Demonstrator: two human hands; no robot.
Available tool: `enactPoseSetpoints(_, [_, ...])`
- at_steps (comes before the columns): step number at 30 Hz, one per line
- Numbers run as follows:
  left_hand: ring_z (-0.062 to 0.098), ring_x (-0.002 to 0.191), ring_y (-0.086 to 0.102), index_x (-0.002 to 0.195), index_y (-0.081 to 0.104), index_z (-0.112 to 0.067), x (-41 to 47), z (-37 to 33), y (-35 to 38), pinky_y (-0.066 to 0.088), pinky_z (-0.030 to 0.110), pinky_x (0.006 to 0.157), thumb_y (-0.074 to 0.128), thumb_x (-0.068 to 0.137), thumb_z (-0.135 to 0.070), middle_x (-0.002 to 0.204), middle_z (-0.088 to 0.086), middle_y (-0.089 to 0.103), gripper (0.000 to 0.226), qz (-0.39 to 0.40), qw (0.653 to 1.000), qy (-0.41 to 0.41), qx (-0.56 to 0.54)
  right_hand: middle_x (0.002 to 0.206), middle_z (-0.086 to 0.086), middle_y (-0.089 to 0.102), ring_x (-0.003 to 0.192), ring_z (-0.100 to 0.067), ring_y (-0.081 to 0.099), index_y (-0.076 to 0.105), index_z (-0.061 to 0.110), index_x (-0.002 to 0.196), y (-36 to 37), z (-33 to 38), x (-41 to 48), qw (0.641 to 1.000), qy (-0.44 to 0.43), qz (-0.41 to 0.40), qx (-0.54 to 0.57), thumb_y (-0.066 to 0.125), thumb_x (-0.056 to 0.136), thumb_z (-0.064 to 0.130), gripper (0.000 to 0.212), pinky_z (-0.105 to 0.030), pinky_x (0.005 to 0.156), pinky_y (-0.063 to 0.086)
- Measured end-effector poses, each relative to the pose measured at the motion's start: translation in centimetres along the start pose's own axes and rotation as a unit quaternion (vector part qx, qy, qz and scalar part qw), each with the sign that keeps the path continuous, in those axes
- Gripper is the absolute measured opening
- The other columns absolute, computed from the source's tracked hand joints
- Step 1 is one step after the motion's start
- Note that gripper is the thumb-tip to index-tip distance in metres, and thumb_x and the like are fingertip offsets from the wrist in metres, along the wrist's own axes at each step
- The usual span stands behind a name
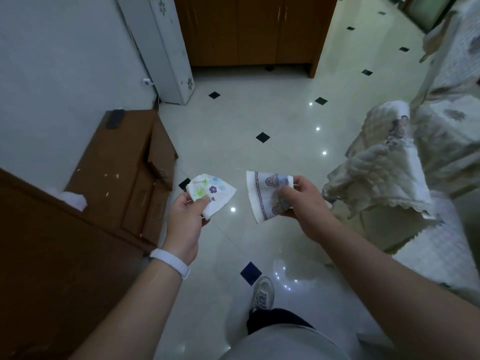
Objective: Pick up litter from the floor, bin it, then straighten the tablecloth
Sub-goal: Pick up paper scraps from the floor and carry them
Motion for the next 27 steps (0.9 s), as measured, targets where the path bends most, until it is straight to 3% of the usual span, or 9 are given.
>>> enactPoseSetpoints(8, [0.007, 0.077, 0.066, 0.098, 0.065, -0.023, 10.8, -5.8, 9.6, 0.048, 0.023, 0.061, 0.064, 0.089, -0.013, 0.092, -0.006, 0.074, 0.014, 0.034, 0.999, 0.015, 0.011, 0.102, -0.016, 0.068, 0.077, -0.024, 0.071, 0.06, 0.015, 0.102, -2.3, 7.6, 11.1, 1.0, -0.014, -0.018, 0.012, 0.065, 0.066, 0.023, 0.037, -0.038, 0.066, 0.059])
enactPoseSetpoints(10, [0.01, 0.08, 0.066, 0.104, 0.064, -0.021, 13.1, -6.7, 11.6, 0.048, 0.024, 0.062, 0.064, 0.089, -0.013, 0.097, -0.003, 0.073, 0.018, 0.052, 0.998, 0.013, 0.013, 0.102, -0.016, 0.069, 0.078, -0.025, 0.071, 0.061, 0.016, 0.102, -2.9, 8.8, 13.0, 0.999, -0.017, -0.029, 0.016, 0.065, 0.064, 0.025, 0.039, -0.037, 0.065, 0.059])
enactPoseSetpoints(16, [0.004, 0.073, 0.066, 0.098, 0.065, -0.024, 21.4, -8.8, 16.4, 0.049, 0.019, 0.057, 0.064, 0.088, -0.015, 0.09, -0.008, 0.074, 0.014, 0.095, 0.995, 0.011, 0.029, 0.105, -0.018, 0.067, 0.089, -0.035, 0.07, 0.061, 0.014, 0.106, -3.7, 11.5, 19.7, 0.996, -0.006, -0.082, 0.03, 0.064, 0.064, 0.021, 0.043, -0.044, 0.071, 0.061])
enactPoseSetpoints(19, [0.006, 0.074, 0.066, 0.099, 0.065, -0.023, 26.5, -9.5, 18.4, 0.049, 0.023, 0.061, 0.065, 0.087, -0.017, 0.09, -0.007, 0.074, 0.014, 0.124, 0.991, 0.002, 0.04, 0.106, -0.019, 0.067, 0.089, -0.035, 0.07, 0.061, 0.014, 0.104, -3.4, 12.9, 23.6, 0.993, -0.005, -0.112, 0.038, 0.063, 0.064, 0.019, 0.04, -0.04, 0.067, 0.06])
enactPoseSetpoints(23, [0.008, 0.073, 0.064, 0.098, 0.065, -0.021, 34.2, -11.3, 21.6, 0.048, 0.024, 0.062, 0.064, 0.088, -0.014, 0.089, -0.005, 0.073, 0.012, 0.168, 0.985, -0.014, 0.039, 0.107, -0.02, 0.066, 0.093, -0.038, 0.068, 0.061, 0.014, 0.103, -2.6, 15.4, 29.4, 0.983, -0.012, -0.18, 0.037, 0.063, 0.08, 0.011, 0.023, -0.034, 0.063, 0.057])
enactPoseSetpoints(27, [0.009, 0.075, 0.064, 0.101, 0.064, -0.019, 41.1, -14.1, 24.2, 0.048, 0.025, 0.064, 0.062, 0.089, -0.012, 0.092, -0.003, 0.073, 0.013, 0.218, 0.974, -0.029, 0.046, 0.11, -0.018, 0.065, 0.095, -0.034, 0.068, 0.059, 0.012, 0.107, -0.8, 18.1, 34.2, 0.975, -0.002, -0.222, 0.019, 0.063, 0.088, 0.014, 0.019, -0.04, 0.07, 0.06])
Point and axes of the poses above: each hand's wrist, its own x-axis towards the middle knuckle, its own y-axis out of the palm, z = x × y, the point moved 5 cm from there along x, towards the middle knuckle
